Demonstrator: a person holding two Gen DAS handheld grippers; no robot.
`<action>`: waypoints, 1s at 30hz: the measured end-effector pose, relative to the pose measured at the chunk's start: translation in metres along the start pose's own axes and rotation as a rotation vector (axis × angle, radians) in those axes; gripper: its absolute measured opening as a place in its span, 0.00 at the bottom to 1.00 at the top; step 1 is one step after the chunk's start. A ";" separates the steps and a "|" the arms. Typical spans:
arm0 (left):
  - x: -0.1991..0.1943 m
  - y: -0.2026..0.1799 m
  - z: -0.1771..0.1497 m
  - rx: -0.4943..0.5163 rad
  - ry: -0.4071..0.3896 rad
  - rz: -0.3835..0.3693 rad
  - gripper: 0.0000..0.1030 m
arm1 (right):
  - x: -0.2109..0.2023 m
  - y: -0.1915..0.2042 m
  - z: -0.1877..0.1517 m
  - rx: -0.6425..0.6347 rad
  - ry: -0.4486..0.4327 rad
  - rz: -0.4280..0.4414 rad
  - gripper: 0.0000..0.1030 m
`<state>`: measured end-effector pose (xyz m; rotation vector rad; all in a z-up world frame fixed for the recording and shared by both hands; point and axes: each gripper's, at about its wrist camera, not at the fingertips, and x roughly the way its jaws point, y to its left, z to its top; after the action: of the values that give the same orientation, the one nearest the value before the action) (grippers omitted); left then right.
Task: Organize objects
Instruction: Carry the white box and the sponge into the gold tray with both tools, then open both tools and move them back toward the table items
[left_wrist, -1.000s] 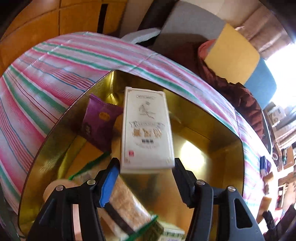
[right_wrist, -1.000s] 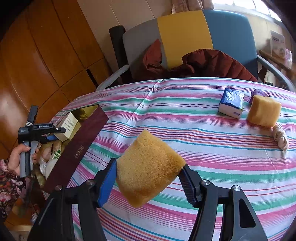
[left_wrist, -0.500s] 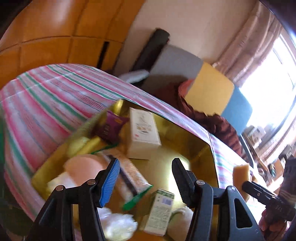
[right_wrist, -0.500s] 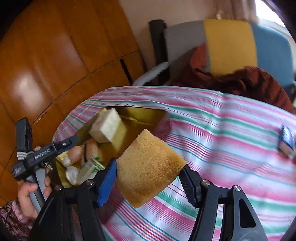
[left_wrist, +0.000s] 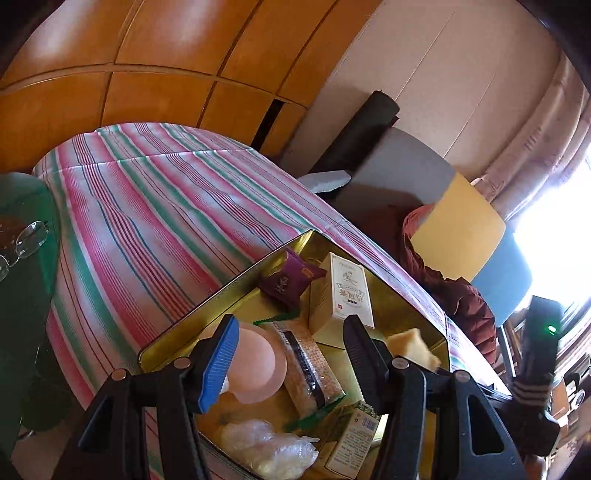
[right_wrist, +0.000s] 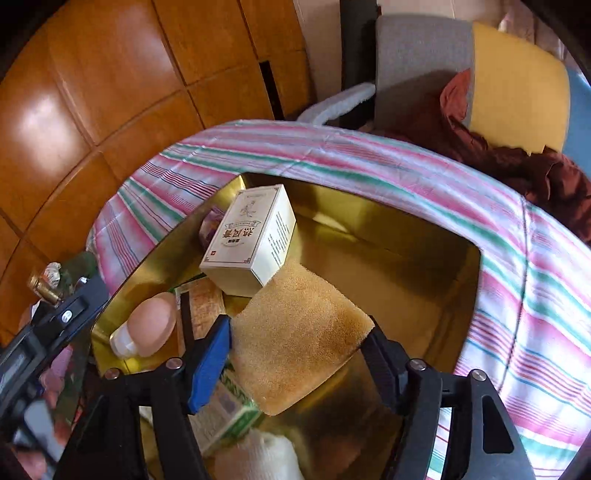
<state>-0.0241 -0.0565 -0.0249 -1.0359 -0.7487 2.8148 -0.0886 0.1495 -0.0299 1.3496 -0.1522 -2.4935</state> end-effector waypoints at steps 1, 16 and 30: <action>0.000 -0.001 0.000 0.005 0.000 -0.002 0.58 | 0.002 -0.003 0.000 0.019 0.005 0.005 0.75; 0.000 -0.027 -0.020 0.079 0.045 -0.046 0.58 | -0.053 -0.037 -0.025 0.152 -0.133 0.036 0.86; -0.012 -0.094 -0.066 0.330 0.122 -0.191 0.58 | -0.108 -0.099 -0.084 0.157 -0.174 -0.153 0.88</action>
<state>0.0155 0.0519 -0.0186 -1.0061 -0.3347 2.5679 0.0157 0.2814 -0.0126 1.2423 -0.2988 -2.7783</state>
